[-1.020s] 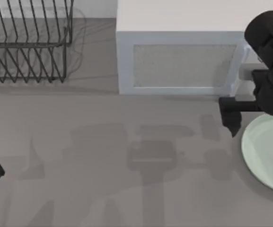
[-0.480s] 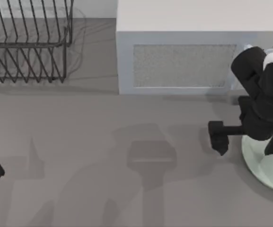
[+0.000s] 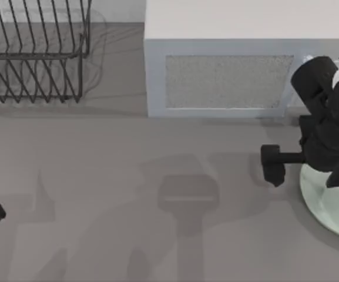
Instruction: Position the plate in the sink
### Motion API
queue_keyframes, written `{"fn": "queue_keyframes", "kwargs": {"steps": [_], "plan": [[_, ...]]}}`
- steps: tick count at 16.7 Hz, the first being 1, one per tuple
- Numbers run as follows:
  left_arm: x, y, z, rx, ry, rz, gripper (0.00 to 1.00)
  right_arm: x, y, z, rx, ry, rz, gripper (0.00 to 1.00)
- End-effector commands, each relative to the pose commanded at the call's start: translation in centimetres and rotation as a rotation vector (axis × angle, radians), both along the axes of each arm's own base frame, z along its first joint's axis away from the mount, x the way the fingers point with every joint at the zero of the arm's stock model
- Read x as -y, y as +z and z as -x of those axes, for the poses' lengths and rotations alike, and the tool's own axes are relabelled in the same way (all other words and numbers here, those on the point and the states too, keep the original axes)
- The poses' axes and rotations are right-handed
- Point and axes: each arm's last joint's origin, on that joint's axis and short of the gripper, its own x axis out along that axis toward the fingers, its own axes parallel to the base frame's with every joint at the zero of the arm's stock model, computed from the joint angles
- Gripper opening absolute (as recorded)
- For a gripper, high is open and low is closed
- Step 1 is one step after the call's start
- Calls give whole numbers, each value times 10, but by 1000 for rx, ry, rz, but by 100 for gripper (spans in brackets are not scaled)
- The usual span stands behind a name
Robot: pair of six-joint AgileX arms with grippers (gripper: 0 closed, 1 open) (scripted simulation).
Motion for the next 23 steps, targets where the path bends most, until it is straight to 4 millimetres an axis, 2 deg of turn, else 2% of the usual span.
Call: {"fn": "queue_keyframes", "kwargs": {"steps": [12, 20, 21, 23], "plan": [[0, 0, 0, 0, 0, 0, 100, 0, 0, 0, 0, 0, 0, 2], [0, 0, 0, 0, 0, 0, 100, 0, 0, 0, 0, 0, 0, 0], [0, 0, 0, 0, 0, 0, 100, 1, 26, -6, 88, -9, -28, 0], [0, 0, 0, 0, 0, 0, 100, 0, 27, -5, 79, -5, -29, 0]]}}
